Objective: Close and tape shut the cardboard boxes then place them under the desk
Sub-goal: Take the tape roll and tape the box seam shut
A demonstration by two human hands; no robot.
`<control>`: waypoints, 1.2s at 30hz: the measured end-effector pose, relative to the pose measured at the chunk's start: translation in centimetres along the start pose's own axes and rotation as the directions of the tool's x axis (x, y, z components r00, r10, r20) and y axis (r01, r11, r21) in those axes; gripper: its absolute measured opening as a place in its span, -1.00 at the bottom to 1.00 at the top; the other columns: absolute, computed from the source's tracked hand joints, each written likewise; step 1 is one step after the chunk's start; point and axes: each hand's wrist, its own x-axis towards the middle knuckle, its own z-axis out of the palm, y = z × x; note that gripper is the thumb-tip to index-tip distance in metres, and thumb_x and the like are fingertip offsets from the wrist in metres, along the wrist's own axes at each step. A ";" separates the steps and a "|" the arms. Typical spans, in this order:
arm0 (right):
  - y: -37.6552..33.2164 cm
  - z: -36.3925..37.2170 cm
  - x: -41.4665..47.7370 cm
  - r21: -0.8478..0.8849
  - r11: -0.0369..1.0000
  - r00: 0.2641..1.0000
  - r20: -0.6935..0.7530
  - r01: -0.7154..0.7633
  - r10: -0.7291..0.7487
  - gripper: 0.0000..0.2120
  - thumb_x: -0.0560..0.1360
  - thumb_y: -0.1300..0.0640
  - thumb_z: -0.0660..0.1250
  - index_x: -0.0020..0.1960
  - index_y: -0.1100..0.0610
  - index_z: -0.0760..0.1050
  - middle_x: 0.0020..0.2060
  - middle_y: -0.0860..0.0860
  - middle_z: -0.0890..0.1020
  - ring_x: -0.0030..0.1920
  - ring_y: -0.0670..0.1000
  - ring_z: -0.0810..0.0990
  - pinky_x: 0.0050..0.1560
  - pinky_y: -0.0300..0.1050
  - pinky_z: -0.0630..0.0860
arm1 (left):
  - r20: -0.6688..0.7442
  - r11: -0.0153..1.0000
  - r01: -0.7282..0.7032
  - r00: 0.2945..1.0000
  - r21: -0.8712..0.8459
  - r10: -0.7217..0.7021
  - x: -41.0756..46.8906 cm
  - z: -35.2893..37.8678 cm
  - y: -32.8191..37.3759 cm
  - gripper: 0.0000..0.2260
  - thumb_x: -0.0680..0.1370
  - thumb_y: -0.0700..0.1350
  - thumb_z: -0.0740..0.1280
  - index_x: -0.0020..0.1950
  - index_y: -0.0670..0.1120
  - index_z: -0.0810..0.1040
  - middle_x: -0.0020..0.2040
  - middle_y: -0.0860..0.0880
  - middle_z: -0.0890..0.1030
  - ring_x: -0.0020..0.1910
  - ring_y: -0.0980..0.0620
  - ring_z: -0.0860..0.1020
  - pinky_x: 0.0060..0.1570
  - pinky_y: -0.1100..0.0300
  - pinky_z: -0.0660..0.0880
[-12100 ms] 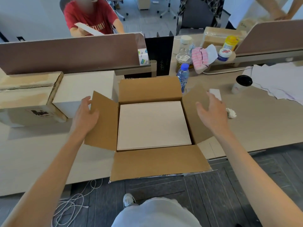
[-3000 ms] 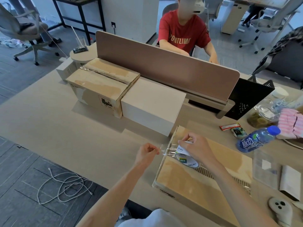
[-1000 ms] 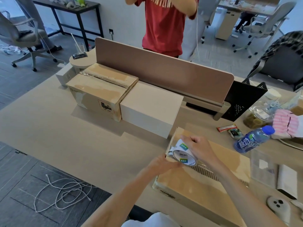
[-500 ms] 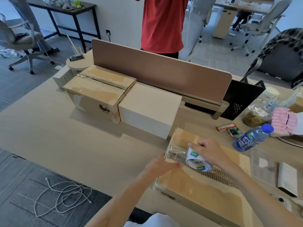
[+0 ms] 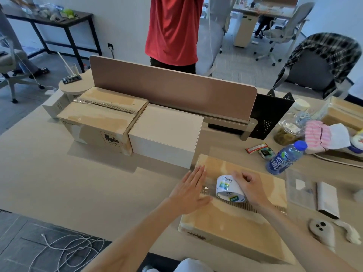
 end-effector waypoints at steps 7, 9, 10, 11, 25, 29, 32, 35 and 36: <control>1.0 1.5 -0.4 0.321 0.927 0.936 -0.224 -0.192 0.272 -0.54 0.56 0.08 0.36 -0.43 0.22 0.31 -0.57 0.05 0.43 -0.55 0.02 0.43 -0.48 -0.22 0.30 | 0.032 1.000 0.013 0.999 -0.010 -0.013 0.0 0.0 0.1 -0.20 0.55 0.31 -0.05 0.55 -0.19 -0.26 0.55 -0.06 -0.29 0.52 0.05 -0.31 0.52 0.12 -0.18; 1.3 1.8 -0.7 0.427 0.877 0.910 -0.235 -0.219 0.341 -0.61 0.57 0.10 0.32 -0.41 0.12 0.36 -0.55 -0.02 0.49 -0.53 -0.05 0.48 -0.49 -0.28 0.35 | 0.024 1.000 0.013 1.000 -0.026 -0.012 0.0 0.0 0.0 -0.19 0.54 0.32 -0.06 0.55 -0.19 -0.25 0.55 -0.06 -0.28 0.53 0.05 -0.30 0.52 0.12 -0.17; 1.5 1.9 -0.7 0.457 0.862 0.902 -0.241 -0.220 0.358 -0.63 0.57 0.11 0.31 -0.39 0.10 0.35 -0.54 -0.03 0.49 -0.52 -0.05 0.48 -0.48 -0.28 0.36 | 0.010 0.999 0.020 1.000 -0.026 -0.020 0.1 0.1 -0.1 -0.18 0.53 0.33 -0.07 0.56 -0.19 -0.24 0.56 -0.07 -0.27 0.53 0.04 -0.29 0.53 0.11 -0.15; 1.2 2.1 -0.8 0.484 0.849 0.899 -0.242 -0.214 0.364 -0.63 0.57 0.11 0.30 -0.39 0.08 0.34 -0.54 -0.03 0.48 -0.52 -0.05 0.48 -0.48 -0.28 0.35 | 0.008 0.999 0.027 1.000 -0.024 -0.027 0.1 0.2 -0.1 -0.18 0.53 0.33 -0.07 0.56 -0.20 -0.23 0.56 -0.08 -0.27 0.53 0.03 -0.29 0.53 0.10 -0.14; 1.5 1.5 -1.6 0.383 0.910 0.953 -0.183 -0.158 0.242 -0.57 0.49 -0.09 0.30 -0.38 0.22 0.37 -0.43 0.17 0.39 -0.37 0.07 0.35 -0.33 -0.09 0.26 | 0.034 0.997 0.079 0.996 0.014 -0.079 1.6 0.1 1.8 -0.06 0.45 0.45 -0.06 0.57 -0.19 -0.21 0.58 -0.08 -0.23 0.51 0.07 -0.34 0.48 0.18 -0.30; 1.1 0.4 -1.2 0.270 0.946 0.972 -0.099 -0.179 0.212 -0.52 0.50 -0.12 0.28 -0.42 0.20 0.31 -0.46 0.14 0.36 -0.38 0.04 0.34 -0.31 -0.09 0.25 | -0.022 0.995 0.094 0.995 -0.018 -0.095 1.5 0.4 1.7 0.07 0.32 0.59 -0.21 0.57 -0.16 -0.21 0.58 -0.03 -0.21 0.52 0.11 -0.31 0.48 0.22 -0.27; 0.3 -0.6 -0.8 0.098 0.989 0.994 -0.001 -0.112 0.112 -0.49 0.58 -0.05 0.26 -0.45 0.16 0.23 -0.50 0.09 0.28 -0.45 -0.02 0.26 -0.35 -0.10 0.18 | -0.007 0.994 0.110 0.994 -0.015 -0.110 1.4 0.1 2.1 0.08 0.31 0.59 -0.19 0.57 -0.14 -0.23 0.56 0.02 -0.24 0.52 0.14 -0.30 0.48 0.22 -0.25; 0.2 -3.1 -0.2 -0.059 0.997 0.998 0.052 -0.043 0.046 -0.47 0.58 -0.10 0.26 -0.45 0.13 0.24 -0.54 0.03 0.27 -0.49 -0.03 0.23 -0.40 -0.11 0.16 | -0.023 0.991 0.133 0.991 -0.014 -0.133 1.2 -0.2 2.3 0.01 0.37 0.52 -0.06 0.58 -0.12 -0.22 0.56 0.07 -0.24 0.52 0.17 -0.28 0.50 0.22 -0.16; 0.4 -4.2 -0.1 -0.105 0.994 0.997 0.060 -0.035 0.041 -0.47 0.58 -0.13 0.26 -0.45 0.12 0.25 -0.54 0.02 0.29 -0.50 -0.04 0.24 -0.41 -0.13 0.17 | -0.024 0.991 0.134 0.991 -0.012 -0.134 1.2 -0.2 2.3 -0.01 0.38 0.51 -0.05 0.58 -0.11 -0.22 0.56 0.07 -0.24 0.52 0.17 -0.28 0.50 0.21 -0.12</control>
